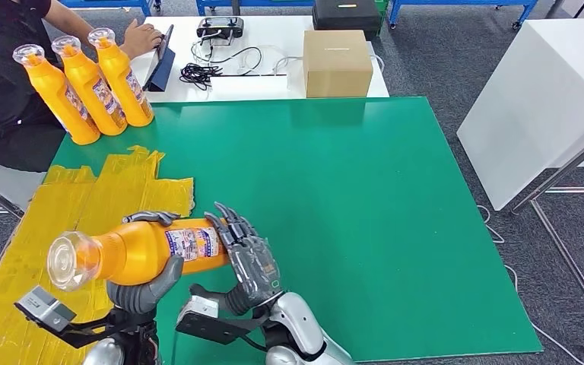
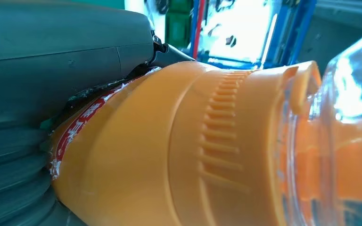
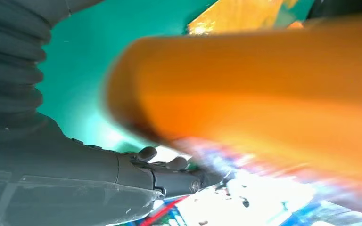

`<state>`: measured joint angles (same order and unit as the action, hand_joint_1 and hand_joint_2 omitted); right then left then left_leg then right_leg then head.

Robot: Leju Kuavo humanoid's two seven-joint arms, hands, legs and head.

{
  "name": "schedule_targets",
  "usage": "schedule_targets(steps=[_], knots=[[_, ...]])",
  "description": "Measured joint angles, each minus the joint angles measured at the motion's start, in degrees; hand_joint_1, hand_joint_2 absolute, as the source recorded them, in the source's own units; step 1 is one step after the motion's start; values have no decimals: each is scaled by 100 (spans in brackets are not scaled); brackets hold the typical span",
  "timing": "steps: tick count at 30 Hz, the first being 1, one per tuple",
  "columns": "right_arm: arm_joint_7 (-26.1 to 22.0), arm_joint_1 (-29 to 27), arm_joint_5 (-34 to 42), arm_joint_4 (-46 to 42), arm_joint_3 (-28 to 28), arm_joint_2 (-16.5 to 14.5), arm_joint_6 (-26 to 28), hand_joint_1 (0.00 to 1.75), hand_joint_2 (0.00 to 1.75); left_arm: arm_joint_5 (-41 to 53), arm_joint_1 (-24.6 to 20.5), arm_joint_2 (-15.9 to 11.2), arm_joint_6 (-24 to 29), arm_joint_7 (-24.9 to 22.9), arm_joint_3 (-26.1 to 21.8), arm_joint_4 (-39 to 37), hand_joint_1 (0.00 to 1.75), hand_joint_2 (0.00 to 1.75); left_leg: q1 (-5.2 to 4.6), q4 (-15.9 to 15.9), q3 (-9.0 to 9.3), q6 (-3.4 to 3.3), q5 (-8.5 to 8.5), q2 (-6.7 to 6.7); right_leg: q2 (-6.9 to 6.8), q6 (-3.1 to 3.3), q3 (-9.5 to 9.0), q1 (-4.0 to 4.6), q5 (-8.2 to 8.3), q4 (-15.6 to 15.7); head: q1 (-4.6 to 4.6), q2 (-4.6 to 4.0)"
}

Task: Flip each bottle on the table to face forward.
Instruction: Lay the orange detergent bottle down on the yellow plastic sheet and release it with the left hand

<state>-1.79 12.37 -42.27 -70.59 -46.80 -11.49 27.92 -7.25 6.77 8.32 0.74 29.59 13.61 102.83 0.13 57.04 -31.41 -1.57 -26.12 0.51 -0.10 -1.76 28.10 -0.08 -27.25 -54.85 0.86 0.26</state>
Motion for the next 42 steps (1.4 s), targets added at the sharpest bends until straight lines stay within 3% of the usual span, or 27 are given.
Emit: schedule_targets(steps=[11, 14, 17, 20, 22, 25, 28, 34, 42], knots=[[-520, -866, 399, -1163, 636, 401, 291, 0, 0, 563, 121, 35, 585, 137, -293, 124, 175, 175, 0, 0, -2, 0, 0, -1, 0, 0, 3, 0, 0, 1, -1, 0], [-688, -1056, 475, -1412, 746, 446, 284, 0, 0, 1136, 129, 48, 1113, 242, -393, 123, 175, 175, 1, 0, -1, 0, 0, -1, 0, 0, 3, 1, 0, 1, -1, 0], [-830, -1219, 546, -1659, 815, 496, 219, 0, 0, 2645, 53, 53, 2247, 181, -531, 62, 175, 175, 1, 0, -1, 0, 0, -1, 0, 0, 3, 1, 0, 1, -1, 0], [-940, -1298, 697, -1882, 854, 536, 125, 0, 0, 5060, -155, 47, 3466, -353, -720, -219, 175, 175, 1, -1, 0, 0, 0, 0, 0, 0, 1, 0, 0, 1, -1, 0], [-991, -1323, 819, -1998, 873, 555, 69, 0, 0, 6583, -268, 44, 3793, -778, -891, -448, 175, 175, 0, -1, 2, 0, 0, -2, 1, 0, -1, 0, 0, 1, -1, 0], [-1041, -1341, 973, -2104, 904, 577, -2, 0, 0, 8482, -343, 42, 3877, -1349, -1177, -755, 175, 175, 0, 0, 2, 0, 0, -5, 2, 0, 0, 0, 1, 1, -1, 0], [-1083, -1345, 1051, -2150, 933, 594, -35, 0, 0, 9305, -403, -13, 3886, -1924, -1313, -1069, 175, 175, 0, 0, 2, 0, 0, -3, 2, 0, 1, 0, 1, 1, -1, 0], [-1072, -1348, 1110, -2190, 996, 598, -221, 0, 0, 9698, -736, -457, 3488, -3073, -1021, -2266, 175, 175, 3, 0, 1, 1, 0, -5, 3, 0, 3, 1, 0, 1, -1, 0], [-1002, -1347, 1138, -2224, 1006, 597, -320, 0, 0, 9698, -995, -762, 3144, -3184, -623, -3215, 171, 175, 1, 0, -2, 1, 1, -7, 4, 0, 4, 0, 1, -1, 1, 0]])
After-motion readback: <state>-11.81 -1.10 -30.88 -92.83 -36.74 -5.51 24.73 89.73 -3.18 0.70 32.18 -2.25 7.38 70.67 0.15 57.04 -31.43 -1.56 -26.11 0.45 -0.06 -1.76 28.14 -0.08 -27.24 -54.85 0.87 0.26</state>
